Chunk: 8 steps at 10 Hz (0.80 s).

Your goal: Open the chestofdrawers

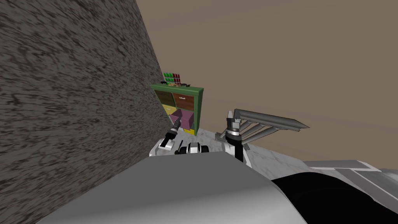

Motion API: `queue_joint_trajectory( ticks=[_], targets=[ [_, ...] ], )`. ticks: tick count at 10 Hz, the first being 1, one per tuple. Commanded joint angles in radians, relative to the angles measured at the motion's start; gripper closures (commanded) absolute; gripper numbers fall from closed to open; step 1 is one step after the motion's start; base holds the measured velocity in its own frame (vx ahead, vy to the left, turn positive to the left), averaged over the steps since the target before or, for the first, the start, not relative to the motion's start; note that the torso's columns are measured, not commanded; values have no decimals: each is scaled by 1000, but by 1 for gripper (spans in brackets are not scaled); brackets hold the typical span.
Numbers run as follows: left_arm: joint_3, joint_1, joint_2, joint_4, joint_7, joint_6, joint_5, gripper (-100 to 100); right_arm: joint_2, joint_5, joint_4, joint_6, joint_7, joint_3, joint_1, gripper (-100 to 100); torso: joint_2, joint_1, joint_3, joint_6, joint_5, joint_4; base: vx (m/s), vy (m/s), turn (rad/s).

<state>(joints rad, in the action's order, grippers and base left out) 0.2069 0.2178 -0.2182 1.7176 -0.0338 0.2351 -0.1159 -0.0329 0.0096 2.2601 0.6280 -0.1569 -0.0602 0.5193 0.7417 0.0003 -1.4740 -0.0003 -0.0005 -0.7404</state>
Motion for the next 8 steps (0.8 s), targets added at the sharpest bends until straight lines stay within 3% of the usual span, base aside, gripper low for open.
queue_joint_trajectory(
  ticks=[1,2,3,8],
  targets=[
    [-2,-13,-14,48,-13,-55,4,-100,0,0,0,0,0,0,0,0,1,-1,1,0,-1,-2,-29,-7,-16],
    [0,-7,-14,22,-12,-39,5,-100,0,0,0,0,0,0,0,0,2,-1,1,-1,-2,-4,-8,-3,-4],
    [0,-7,-16,22,-14,-44,6,0,0,0,0,0,0,0,0,0,1,-1,1,-1,-1,-2,0,0,0],
    [0,-3,-16,17,-14,-48,6,0,0,0,0,0,0,0,0,0,-3,-1,-2,0,0,2,0,0,0]
  ],
)
